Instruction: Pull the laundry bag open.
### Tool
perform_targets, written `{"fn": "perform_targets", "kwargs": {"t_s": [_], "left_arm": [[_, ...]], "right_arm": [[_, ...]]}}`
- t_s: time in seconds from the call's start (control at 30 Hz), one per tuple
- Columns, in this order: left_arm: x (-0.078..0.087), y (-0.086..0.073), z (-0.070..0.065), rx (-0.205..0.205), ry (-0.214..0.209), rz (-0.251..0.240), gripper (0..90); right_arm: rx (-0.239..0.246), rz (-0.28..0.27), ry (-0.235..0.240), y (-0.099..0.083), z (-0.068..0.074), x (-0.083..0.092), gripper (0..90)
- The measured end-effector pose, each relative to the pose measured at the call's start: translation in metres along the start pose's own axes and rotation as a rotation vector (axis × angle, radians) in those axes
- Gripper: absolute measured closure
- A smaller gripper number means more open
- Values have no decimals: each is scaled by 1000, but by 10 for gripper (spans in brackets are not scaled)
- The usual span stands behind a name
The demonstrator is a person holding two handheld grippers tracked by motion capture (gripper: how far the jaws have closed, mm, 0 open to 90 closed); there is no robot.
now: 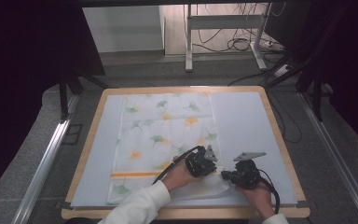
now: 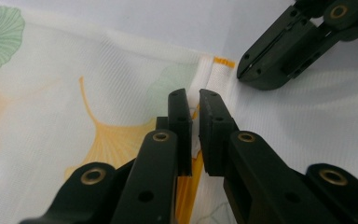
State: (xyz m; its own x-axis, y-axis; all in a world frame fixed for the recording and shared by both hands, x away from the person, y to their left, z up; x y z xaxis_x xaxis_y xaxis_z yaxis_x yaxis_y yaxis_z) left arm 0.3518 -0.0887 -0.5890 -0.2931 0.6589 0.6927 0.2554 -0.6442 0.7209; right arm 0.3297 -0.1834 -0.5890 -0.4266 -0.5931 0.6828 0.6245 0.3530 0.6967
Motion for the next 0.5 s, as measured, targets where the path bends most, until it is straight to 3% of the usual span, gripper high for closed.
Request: {"fn": "perform_targets", "kwargs": {"t_s": [0.5], "left_arm": [[8, -8, 3, 12, 1, 3, 846]], "right_arm": [[3, -1, 1, 0, 0, 0, 896]]}}
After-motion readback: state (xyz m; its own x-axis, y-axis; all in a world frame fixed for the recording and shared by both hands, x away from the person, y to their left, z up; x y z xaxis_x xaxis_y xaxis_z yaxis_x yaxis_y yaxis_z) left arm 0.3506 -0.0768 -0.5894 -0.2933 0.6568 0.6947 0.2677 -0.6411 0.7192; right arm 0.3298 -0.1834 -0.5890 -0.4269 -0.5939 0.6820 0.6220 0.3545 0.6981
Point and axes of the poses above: each handheld gripper's, and its own axes: x roughly backward along the jaws, y roughly out of its top, z roughly to its left, the point moved 9 cm from there along -x, roughly forward along the jaws, and after that the axes turned 6 degrees about -z, right-handed, at the moved point
